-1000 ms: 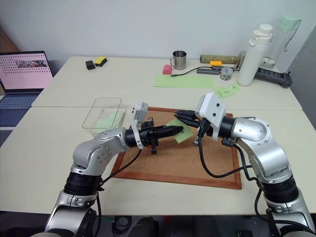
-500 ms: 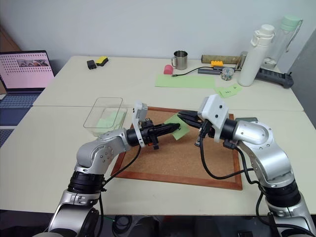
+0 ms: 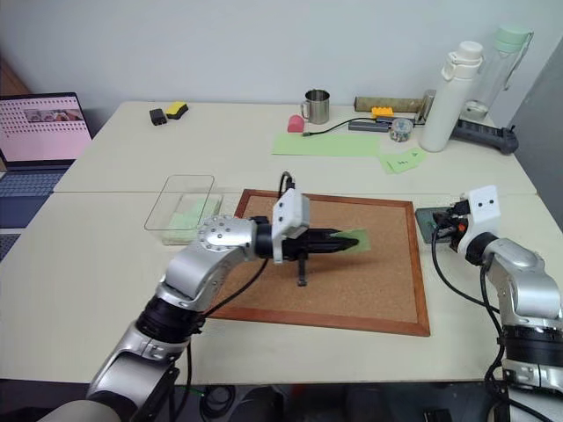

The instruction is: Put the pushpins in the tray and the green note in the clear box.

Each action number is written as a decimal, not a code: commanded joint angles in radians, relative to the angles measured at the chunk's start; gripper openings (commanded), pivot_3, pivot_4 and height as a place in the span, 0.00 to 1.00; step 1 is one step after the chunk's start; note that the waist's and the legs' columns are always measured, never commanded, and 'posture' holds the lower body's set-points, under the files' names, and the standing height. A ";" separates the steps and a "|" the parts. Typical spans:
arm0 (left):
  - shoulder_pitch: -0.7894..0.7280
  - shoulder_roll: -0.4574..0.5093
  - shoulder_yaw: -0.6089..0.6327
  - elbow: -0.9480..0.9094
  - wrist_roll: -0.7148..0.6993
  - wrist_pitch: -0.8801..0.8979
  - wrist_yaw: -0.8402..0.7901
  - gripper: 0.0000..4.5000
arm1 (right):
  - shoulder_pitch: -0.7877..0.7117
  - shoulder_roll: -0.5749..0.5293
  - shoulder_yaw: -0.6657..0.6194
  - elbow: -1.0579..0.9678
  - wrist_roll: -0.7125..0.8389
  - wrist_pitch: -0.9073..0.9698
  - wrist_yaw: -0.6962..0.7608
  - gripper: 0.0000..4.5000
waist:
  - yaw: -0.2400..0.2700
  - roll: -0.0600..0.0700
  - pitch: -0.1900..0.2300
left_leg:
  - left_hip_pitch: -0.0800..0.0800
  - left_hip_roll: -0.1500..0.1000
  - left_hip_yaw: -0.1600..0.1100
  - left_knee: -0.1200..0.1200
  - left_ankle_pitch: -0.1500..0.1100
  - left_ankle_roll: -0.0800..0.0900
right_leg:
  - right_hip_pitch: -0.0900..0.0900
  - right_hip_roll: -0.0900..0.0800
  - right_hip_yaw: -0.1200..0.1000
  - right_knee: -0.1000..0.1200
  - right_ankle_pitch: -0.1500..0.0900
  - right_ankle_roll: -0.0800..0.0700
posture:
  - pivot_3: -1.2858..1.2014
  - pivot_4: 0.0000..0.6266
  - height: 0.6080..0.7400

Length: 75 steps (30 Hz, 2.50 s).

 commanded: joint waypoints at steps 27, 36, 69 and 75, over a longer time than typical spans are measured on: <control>0.034 0.067 0.296 -0.046 -0.023 0.166 0.243 0.00 | 0.061 -0.064 0.052 -0.349 0.157 -0.027 0.206 0.48 | -0.005 0.001 0.001 | 0.000 0.002 -0.002 0.000 0.000 0.000 | 0.000 0.001 -0.001 0.000 0.000 0.000 | 0.52 0.24 1.00; 0.120 0.166 0.549 -0.004 0.131 0.215 0.629 0.00 | -0.014 0.058 0.146 -0.676 0.426 0.236 0.130 0.48 | -0.002 0.001 0.001 | -0.001 0.002 -0.005 0.000 0.000 0.000 | 0.000 0.001 -0.003 0.001 0.000 0.000 | 0.52 0.24 1.00; 0.146 0.217 0.513 0.059 0.171 0.188 0.638 0.69 | -0.080 0.045 0.166 -0.692 0.469 0.269 0.065 0.49 | 0.013 -0.001 0.002 | -0.004 0.001 -0.007 0.000 0.000 -0.001 | -0.001 -0.001 -0.007 0.000 0.000 0.000 | 0.52 0.24 1.00; 0.168 0.288 0.450 -0.106 -0.008 0.347 0.369 0.89 | -0.006 -0.061 0.156 -0.670 0.416 0.213 0.149 0.49 | 0.011 -0.001 0.002 | -0.005 0.001 -0.007 0.000 0.000 -0.001 | -0.002 -0.001 -0.007 -0.001 0.000 0.000 | 0.52 0.24 1.00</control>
